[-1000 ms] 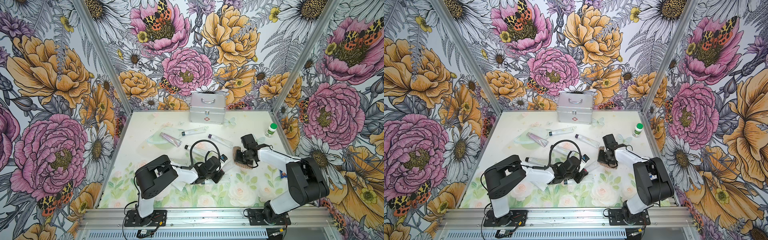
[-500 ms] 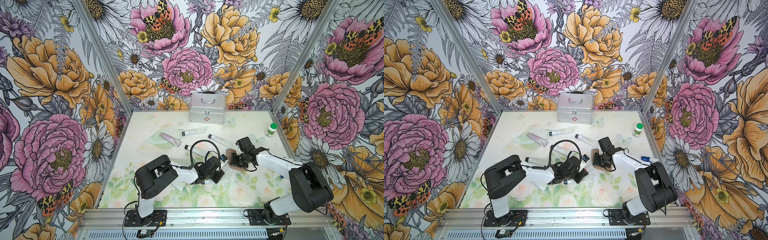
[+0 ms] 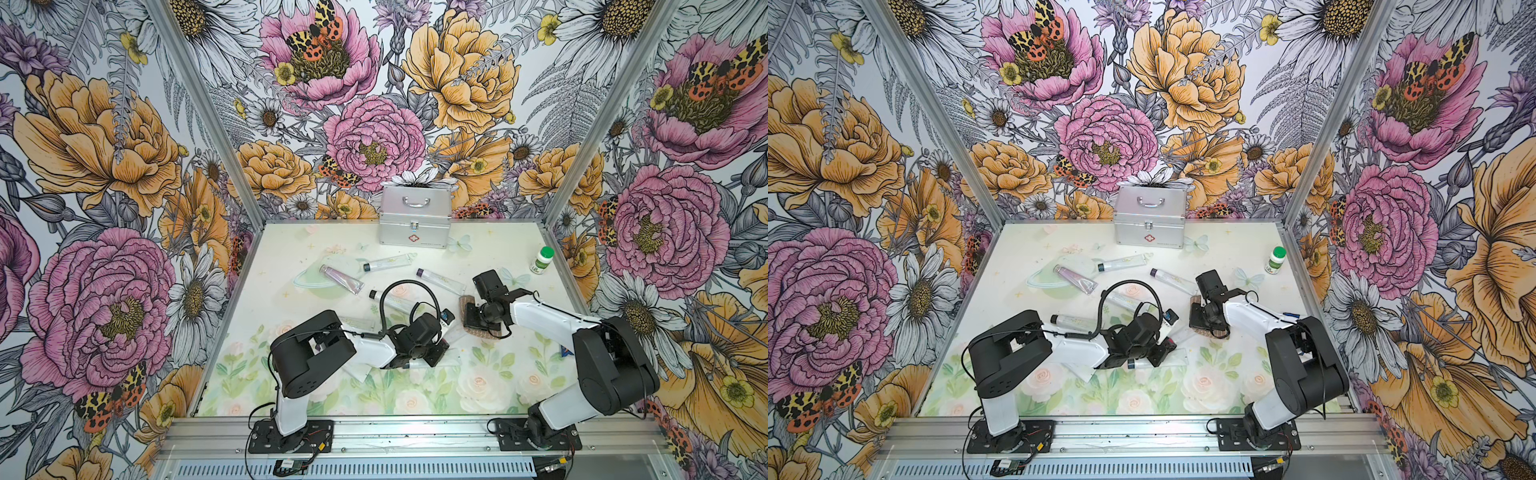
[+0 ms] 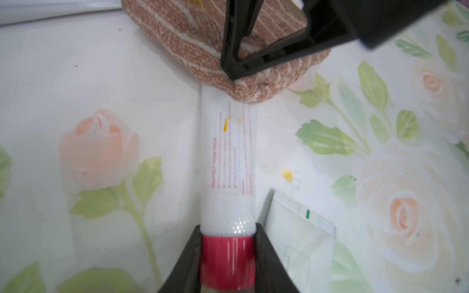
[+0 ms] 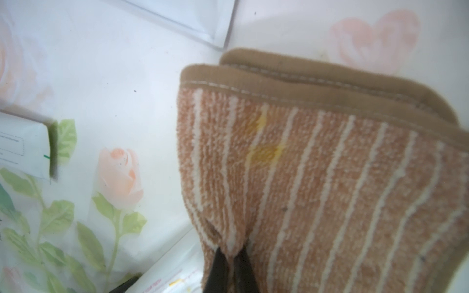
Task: Wipe the surface of the toothpaste tube
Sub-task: Wipe the dirt from the toothpaste tube.
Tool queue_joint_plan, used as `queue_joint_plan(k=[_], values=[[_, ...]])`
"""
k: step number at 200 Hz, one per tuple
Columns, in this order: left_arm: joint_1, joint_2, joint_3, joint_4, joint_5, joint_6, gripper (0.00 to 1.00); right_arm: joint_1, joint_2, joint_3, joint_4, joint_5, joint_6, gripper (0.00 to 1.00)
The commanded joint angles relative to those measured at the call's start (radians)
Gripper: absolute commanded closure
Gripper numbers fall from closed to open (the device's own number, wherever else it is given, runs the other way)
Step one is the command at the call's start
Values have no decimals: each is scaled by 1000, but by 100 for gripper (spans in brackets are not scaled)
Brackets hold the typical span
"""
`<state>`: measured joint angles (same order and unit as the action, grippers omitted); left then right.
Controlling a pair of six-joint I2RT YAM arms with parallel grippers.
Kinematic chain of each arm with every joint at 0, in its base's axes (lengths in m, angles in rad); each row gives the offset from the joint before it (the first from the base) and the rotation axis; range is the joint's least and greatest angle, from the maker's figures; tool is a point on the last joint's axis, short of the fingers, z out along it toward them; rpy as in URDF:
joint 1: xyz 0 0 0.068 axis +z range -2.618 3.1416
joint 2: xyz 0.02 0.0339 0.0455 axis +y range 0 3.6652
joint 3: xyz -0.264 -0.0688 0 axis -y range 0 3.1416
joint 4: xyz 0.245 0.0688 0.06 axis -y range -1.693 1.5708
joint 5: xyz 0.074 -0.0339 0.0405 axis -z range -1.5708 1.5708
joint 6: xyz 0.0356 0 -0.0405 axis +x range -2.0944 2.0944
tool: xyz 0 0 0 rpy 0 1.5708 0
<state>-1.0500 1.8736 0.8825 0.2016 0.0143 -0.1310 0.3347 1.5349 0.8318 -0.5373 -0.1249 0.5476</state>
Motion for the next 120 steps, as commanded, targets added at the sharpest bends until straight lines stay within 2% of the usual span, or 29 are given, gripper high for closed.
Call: queue_joint_plan(k=[1, 36, 67, 96, 120], values=[[-7, 31, -27, -34, -28, -5, 77, 14, -11, -23, -72, -25, -11, 100], [-6, 35, -24, -31, -28, -3, 77, 51, -66, -36, -68, -174, 16, 100], [-5, 37, -23, -31, -28, -4, 77, 78, -46, -37, -69, -205, 21, 100], [-5, 35, -26, -31, -30, -4, 77, 70, -9, -29, -85, -111, 1, 100], [-7, 30, -31, -31, -36, -5, 77, 54, 21, 1, -125, 31, -18, 100]])
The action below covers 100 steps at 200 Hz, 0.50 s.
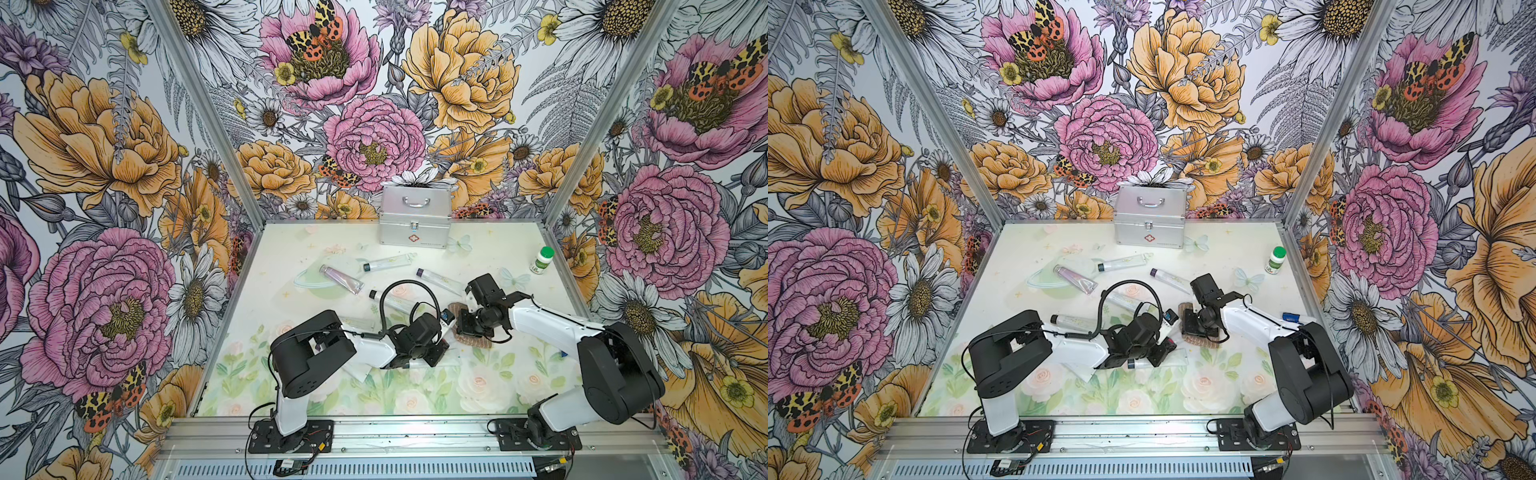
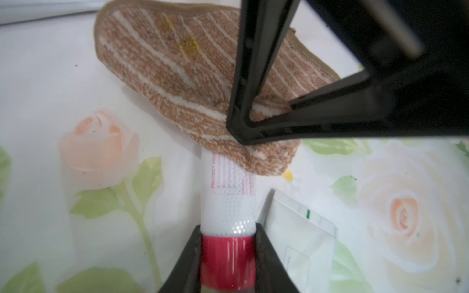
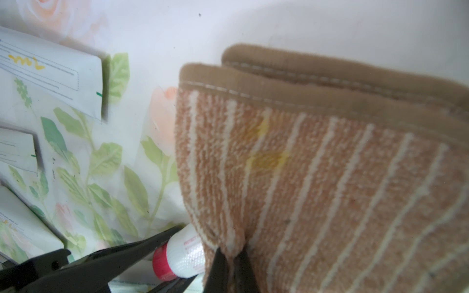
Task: Wipe the surface of the toothpaste tube
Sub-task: Wipe the dirt from the toothpaste tube.
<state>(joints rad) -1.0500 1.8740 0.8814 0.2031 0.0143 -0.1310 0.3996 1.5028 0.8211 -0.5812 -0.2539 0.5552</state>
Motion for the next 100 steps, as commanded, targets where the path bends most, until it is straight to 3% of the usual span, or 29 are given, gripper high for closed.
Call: queue_joint_plan(k=[1, 25, 53, 100], values=[[-7, 30, -29, -34, -37, -4, 77, -12, 54, 13, -83, 165, -27, 100], [-8, 26, -32, -33, -39, -4, 77, -46, 80, 33, -100, 246, -47, 100], [-10, 26, -32, -33, -39, -2, 77, -88, 90, 45, -99, 254, -64, 100], [-12, 31, -28, -33, -36, -2, 77, -55, 66, 82, -95, 125, -56, 100]])
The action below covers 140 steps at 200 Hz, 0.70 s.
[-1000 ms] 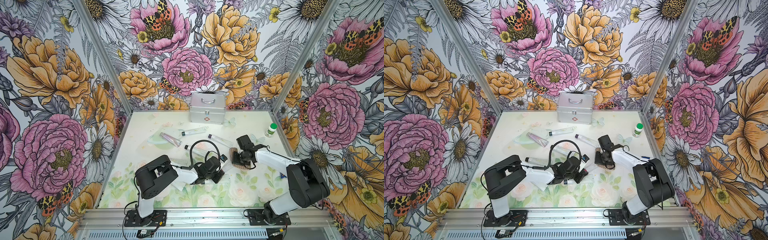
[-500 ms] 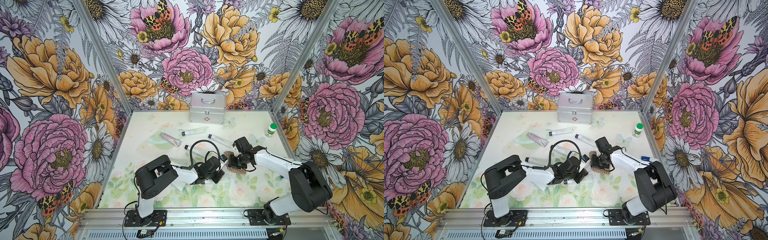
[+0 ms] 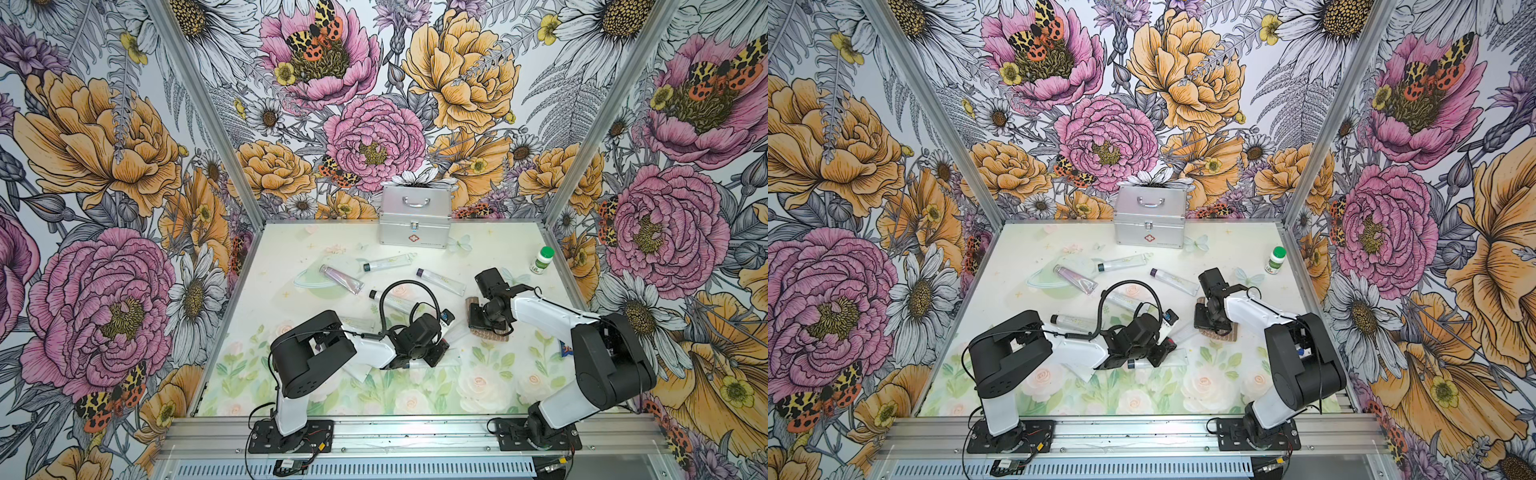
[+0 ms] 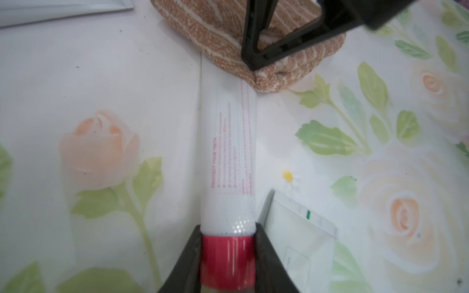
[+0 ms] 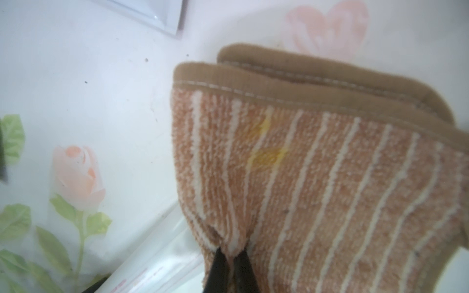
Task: Wipe the surface of the toothpaste tube
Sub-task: Wipe the dirt from the toothpaste tube.
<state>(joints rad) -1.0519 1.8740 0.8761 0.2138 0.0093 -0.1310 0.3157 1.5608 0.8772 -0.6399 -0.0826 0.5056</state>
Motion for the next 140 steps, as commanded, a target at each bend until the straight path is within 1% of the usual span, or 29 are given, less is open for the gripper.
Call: queue_joint_plan(k=[1, 27, 45, 58, 90, 121, 140], values=[[-10, 31, -23, -44, -31, -2, 77, 31, 8, 25, -37, -50, -5, 100], [-10, 28, -24, -44, -34, -1, 77, 84, -4, 32, -31, -142, 25, 100], [-10, 27, -24, -44, -35, -1, 77, 111, -14, 24, -25, -178, 40, 100], [-9, 28, -25, -44, -35, -1, 77, 115, -16, 17, -23, -180, 41, 100], [-16, 25, -27, -45, -45, 1, 77, 80, 24, 25, -26, -107, 18, 100], [-71, 60, 9, -95, -139, 38, 77, 30, 85, 67, -46, 32, -6, 100], [-91, 82, 29, -108, -159, 45, 78, 2, 100, 81, -46, 59, -12, 100]])
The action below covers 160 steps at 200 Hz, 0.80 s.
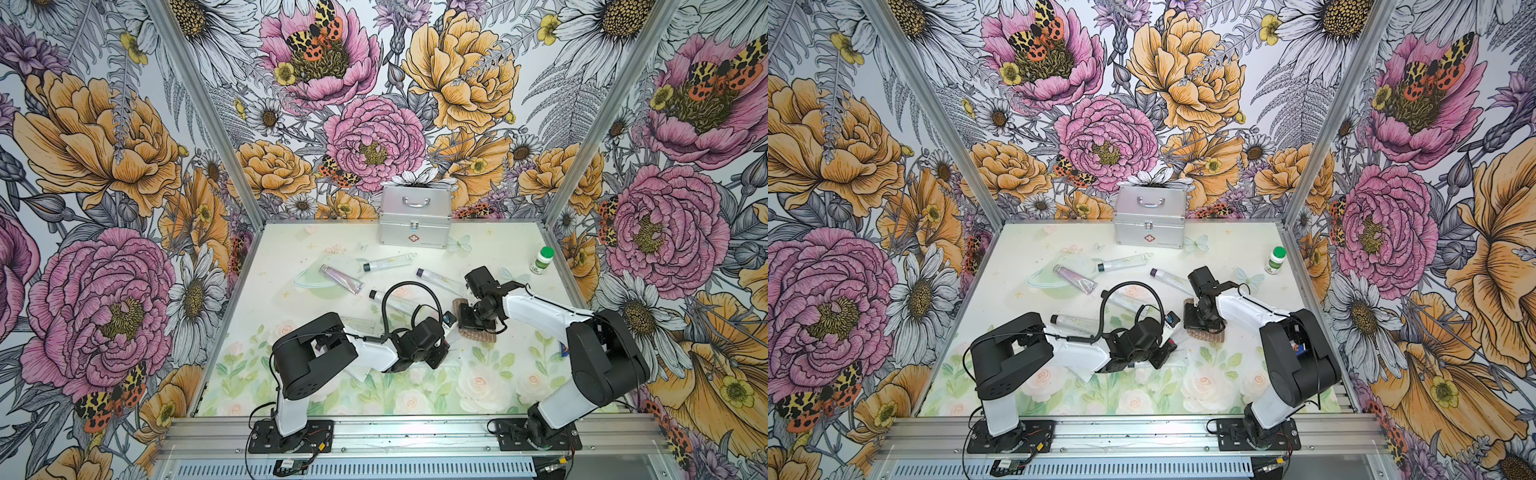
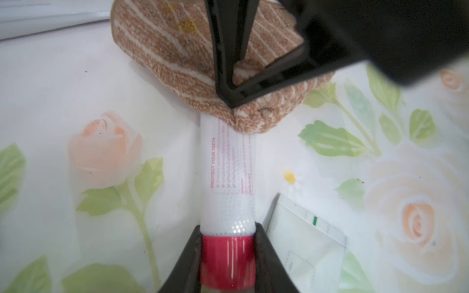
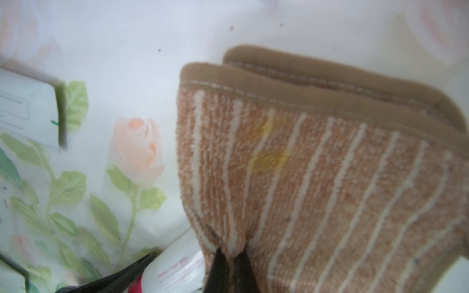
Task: Wipe the surface of the toothpaste tube
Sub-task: Wipe the dirt from the toothpaste tube.
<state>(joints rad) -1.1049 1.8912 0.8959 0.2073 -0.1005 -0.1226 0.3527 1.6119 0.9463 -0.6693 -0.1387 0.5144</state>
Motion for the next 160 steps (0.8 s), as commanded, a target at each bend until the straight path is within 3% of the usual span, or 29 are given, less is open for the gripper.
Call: queue_joint_plan(k=[1, 53, 126, 160], values=[[-39, 65, 10, -101, -50, 37, 78, -37, 49, 14, -16, 115, -22, 100], [-39, 57, 2, -100, -62, 35, 78, -54, 60, 43, -19, 73, -42, 100], [-26, 47, -6, -94, -48, 27, 78, 72, -25, -44, -10, -99, 7, 100], [-16, 33, -21, -74, -29, 19, 78, 42, -14, -61, -14, -61, -12, 100]])
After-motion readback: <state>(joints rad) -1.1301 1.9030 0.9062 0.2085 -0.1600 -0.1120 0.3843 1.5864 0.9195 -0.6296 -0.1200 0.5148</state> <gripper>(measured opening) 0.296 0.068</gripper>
